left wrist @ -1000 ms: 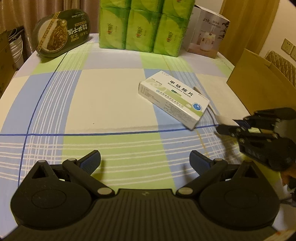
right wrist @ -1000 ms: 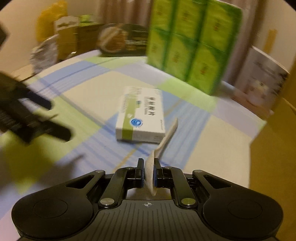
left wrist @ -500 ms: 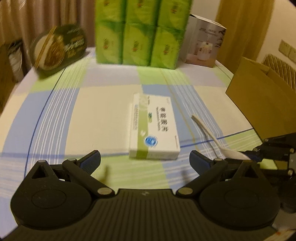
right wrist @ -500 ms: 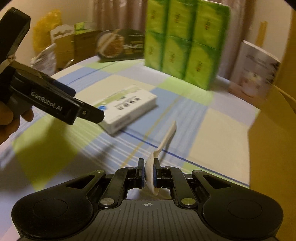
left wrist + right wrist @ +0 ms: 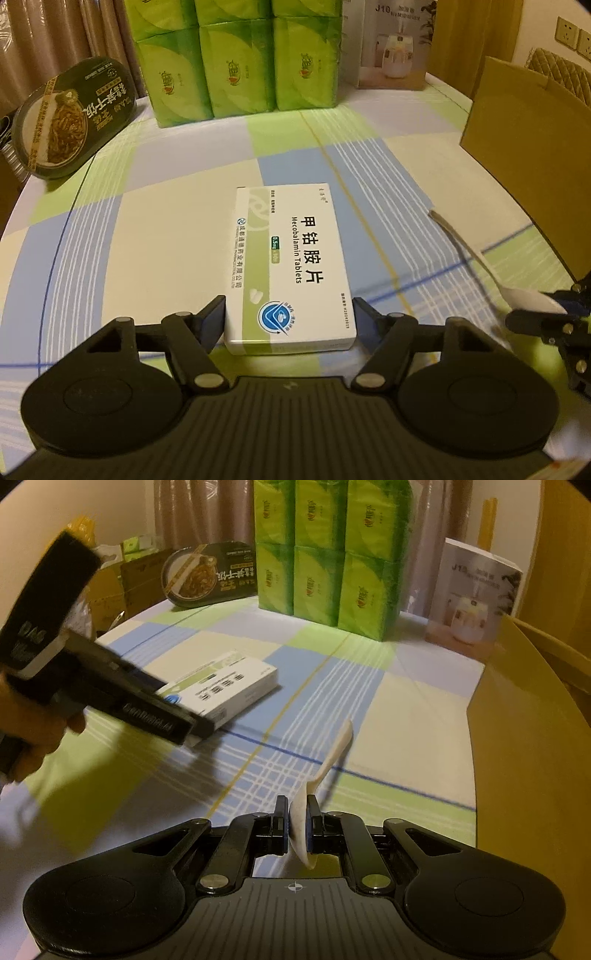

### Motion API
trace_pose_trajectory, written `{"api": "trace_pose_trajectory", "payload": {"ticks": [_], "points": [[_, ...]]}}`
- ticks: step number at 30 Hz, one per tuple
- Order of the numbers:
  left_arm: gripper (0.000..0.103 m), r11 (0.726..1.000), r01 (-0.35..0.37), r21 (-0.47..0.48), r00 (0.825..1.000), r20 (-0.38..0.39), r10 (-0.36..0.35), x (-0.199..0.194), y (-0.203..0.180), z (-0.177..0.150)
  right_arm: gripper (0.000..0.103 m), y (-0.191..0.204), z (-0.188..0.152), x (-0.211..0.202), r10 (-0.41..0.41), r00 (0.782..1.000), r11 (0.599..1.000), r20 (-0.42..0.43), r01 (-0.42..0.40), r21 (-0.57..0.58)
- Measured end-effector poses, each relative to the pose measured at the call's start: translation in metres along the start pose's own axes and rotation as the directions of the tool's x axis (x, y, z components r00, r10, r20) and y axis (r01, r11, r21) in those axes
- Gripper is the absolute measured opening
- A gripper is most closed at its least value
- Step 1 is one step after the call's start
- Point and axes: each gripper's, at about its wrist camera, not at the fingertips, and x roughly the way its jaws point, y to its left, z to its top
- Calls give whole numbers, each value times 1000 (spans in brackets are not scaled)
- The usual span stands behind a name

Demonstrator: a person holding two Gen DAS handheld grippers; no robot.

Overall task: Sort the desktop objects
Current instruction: 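Grasp the white Mecobalamin medicine box with the left tool while the right tool holds the spoon, then carry the medicine box and spoon with both tools over the cardboard box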

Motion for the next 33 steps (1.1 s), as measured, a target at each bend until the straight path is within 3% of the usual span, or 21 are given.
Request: {"api": "trace_pose_trajectory", "payload": {"ticks": [8,16,19,23,33], "points": [[67,998,21,-58,999,-41,-23,-65,-44,-66,5,9,-48,-52,22,999,998,-30,-20,60],[68,999,16,-50,1000,-26,-17,-138,-94,-137,5,20,-89,-102,2,1000,998,-30,0,64],[68,998,30,-55,999,-16,-31,-146,-100,-143,5,25,-98,-108,-5,1000,998,-28,7,57],[79,1000,3,-2,1000,-9,-3,-144,-107,-139,5,30,-107,-114,-12,1000,998,-23,14,59],[80,1000,-25,16,997,-71,26,-116,-107,-136,5,29,-113,-116,-20,1000,999,-24,22,47]]}}
